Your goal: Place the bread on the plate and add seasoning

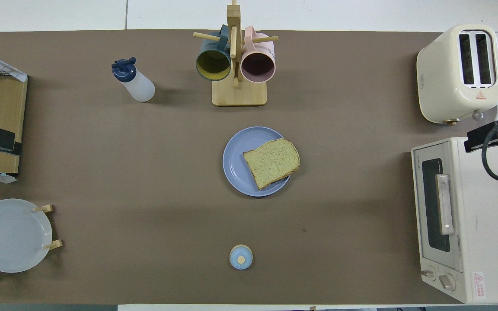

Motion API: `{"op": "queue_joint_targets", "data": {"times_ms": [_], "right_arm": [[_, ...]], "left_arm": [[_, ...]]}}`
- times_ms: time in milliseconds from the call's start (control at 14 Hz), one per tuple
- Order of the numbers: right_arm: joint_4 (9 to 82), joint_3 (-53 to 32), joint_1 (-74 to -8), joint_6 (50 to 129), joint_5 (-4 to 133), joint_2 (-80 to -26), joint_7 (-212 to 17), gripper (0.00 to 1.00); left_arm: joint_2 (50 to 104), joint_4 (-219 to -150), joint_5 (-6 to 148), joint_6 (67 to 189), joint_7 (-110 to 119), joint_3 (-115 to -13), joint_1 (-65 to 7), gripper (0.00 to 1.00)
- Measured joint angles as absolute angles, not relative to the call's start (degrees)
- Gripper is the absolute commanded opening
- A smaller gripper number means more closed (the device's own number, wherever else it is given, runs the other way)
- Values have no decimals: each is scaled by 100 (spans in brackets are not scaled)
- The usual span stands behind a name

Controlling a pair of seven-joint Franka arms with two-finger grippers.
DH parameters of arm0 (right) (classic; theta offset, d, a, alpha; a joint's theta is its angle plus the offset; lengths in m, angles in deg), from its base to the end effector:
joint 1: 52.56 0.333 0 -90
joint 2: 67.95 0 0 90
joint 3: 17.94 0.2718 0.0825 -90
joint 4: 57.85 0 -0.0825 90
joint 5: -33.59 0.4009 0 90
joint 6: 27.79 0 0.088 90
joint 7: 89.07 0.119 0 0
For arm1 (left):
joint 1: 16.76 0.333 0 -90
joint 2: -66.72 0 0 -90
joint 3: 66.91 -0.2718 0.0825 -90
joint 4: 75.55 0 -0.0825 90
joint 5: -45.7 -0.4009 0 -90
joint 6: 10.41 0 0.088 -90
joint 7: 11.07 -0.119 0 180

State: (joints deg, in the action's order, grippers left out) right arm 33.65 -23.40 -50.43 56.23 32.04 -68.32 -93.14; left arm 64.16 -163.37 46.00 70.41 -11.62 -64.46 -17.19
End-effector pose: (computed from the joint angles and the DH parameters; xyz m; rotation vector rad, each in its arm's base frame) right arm 0.5546 -0.0359 0.5510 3.1170 0.0184 -0.1960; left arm 0.5408 -0.0284 0.5981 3.1361 -0.0947 -0.1218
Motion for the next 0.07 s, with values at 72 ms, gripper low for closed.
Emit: {"op": "queue_joint_targets", "data": {"times_ms": [72], "right_arm": [[3365,-2340,-5043,5623,3203,-6832,-9314,100]], "left_arm": [[6416,-16337,4600,7041,-1144,-6449,-1719,100]]}}
